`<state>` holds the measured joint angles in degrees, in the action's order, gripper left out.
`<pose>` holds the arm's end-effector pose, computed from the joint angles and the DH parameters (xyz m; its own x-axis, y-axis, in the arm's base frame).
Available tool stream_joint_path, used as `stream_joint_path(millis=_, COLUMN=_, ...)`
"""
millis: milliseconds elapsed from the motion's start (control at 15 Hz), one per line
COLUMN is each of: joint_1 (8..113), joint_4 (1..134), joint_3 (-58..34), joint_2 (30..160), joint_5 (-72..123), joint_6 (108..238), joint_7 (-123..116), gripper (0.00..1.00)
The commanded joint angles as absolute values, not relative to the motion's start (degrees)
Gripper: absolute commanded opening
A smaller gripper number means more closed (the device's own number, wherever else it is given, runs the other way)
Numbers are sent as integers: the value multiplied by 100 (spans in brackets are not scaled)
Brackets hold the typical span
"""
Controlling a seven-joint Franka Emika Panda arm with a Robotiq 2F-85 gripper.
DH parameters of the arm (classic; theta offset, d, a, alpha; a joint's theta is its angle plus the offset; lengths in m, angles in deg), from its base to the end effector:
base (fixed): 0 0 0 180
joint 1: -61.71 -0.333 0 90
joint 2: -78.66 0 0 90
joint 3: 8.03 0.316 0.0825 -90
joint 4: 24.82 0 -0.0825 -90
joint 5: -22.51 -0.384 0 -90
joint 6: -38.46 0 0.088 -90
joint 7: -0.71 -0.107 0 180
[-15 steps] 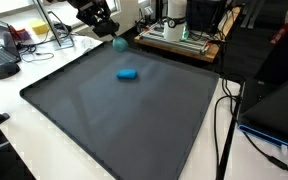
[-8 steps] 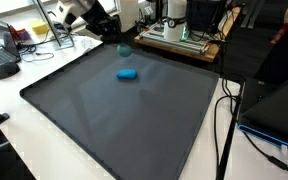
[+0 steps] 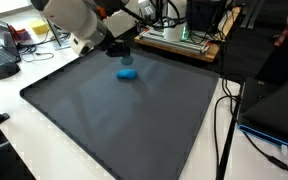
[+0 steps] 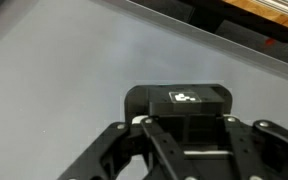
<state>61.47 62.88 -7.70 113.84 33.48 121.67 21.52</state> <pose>0.6175 -0.0165 0.2678 0.6810 0.3360 -0.6507 0.3787 -0.9221 -0.0798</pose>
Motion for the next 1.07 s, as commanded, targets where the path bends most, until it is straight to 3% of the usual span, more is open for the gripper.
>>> stream_joint_path(millis=0, joint_1=6116, joint_4=5717, joint_3=-702, joint_2=11955, joint_5=3480, joint_6=11822, joint_7=2038, gripper=22)
stream_joint_path(millis=1000, joint_1=6087, joint_4=3999, joint_3=-558, joint_2=13402, joint_5=3136, joint_6=11735, joint_7=1553, gripper=22)
